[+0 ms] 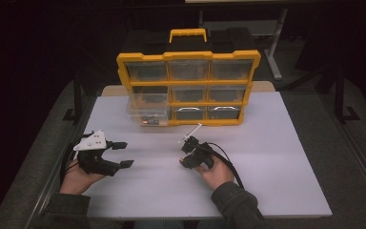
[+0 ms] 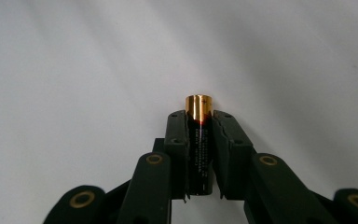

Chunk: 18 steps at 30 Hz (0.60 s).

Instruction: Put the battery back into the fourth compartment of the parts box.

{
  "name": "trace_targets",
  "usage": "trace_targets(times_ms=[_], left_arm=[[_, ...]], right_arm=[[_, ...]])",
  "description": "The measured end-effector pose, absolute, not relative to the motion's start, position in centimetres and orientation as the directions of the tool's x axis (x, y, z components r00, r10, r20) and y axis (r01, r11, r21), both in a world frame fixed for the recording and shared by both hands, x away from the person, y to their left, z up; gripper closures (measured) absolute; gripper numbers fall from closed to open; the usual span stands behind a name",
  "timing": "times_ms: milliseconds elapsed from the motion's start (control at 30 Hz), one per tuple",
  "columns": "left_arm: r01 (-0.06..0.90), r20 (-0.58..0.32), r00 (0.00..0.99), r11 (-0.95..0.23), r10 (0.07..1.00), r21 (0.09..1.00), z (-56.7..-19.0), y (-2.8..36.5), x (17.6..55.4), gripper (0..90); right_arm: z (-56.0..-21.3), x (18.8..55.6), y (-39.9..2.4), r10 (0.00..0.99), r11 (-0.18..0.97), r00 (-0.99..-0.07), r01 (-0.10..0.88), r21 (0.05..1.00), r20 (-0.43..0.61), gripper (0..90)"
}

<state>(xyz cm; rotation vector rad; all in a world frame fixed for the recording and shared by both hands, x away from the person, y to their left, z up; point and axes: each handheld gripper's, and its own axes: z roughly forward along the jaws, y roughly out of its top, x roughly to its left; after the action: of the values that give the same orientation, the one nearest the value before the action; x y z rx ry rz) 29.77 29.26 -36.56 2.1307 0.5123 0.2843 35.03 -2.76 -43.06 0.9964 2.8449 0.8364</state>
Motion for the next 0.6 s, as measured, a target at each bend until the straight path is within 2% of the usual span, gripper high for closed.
trace_targets(times_ms=[67,233,600], left_arm=[[0.254,0.012,0.887,-0.508,0.462,0.823,-36.6,29.3,29.7,30.6],[0.260,0.007,0.884,-0.502,0.468,0.825,-36.6,29.3,29.7,30.5],[0.261,0.006,0.881,-0.495,0.473,0.829,-36.5,29.4,29.7,30.5]], right_arm=[[-43.1,35.3,-3.0,0.581,0.644,-0.791,0.592,0.485,0.194,75.7],[-42.8,35.6,-3.5,0.573,0.653,-0.793,0.593,0.470,0.205,75.8],[-40.3,36.3,-5.7,0.572,0.618,-0.787,0.598,0.510,0.230,75.8]])
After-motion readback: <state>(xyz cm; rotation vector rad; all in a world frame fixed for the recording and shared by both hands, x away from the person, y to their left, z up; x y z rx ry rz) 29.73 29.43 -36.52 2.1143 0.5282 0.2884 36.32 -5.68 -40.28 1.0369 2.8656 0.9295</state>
